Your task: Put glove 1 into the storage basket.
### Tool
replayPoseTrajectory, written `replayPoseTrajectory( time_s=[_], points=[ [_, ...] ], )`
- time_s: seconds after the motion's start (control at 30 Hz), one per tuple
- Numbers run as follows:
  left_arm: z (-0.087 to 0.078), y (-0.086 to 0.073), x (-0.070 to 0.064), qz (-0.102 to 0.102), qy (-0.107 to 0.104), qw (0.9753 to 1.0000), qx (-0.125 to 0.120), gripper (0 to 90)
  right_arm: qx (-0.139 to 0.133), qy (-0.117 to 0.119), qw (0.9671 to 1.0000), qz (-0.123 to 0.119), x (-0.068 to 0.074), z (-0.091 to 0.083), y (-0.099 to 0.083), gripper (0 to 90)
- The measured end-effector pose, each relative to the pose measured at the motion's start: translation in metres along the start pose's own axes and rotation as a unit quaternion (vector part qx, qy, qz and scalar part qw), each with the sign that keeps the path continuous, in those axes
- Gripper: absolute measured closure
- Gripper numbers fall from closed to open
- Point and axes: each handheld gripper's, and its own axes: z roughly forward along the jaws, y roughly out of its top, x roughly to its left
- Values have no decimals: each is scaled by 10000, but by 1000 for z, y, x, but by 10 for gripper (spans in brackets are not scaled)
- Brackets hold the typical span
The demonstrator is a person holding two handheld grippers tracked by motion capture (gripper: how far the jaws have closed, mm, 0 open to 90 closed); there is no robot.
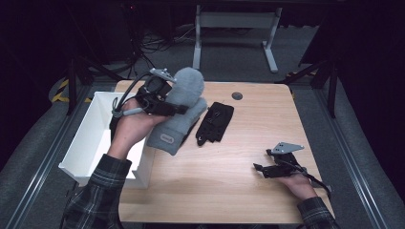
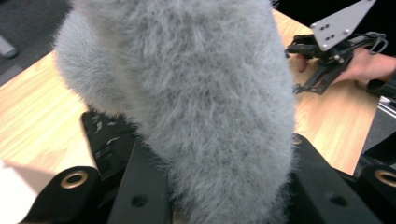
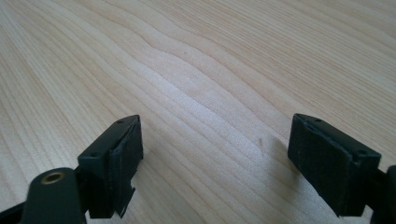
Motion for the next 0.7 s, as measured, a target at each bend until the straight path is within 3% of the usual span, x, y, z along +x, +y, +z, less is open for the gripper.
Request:
replayPoseTrajectory(
  time_s=[0.37, 0.5, 0.7],
  points=[
    [-49, -24, 26, -300, 458, 9984, -125, 700, 0, -7, 10000, 7, 0, 0, 0, 184],
    [-58, -32, 33, -420, 568, 9974, -108, 700, 1, -6, 10000, 9, 0, 0, 0, 185],
    [-69, -62, 50, -737, 759, 9944, -86, 700, 0, -7, 10000, 12, 0, 0, 0, 185]
  ],
)
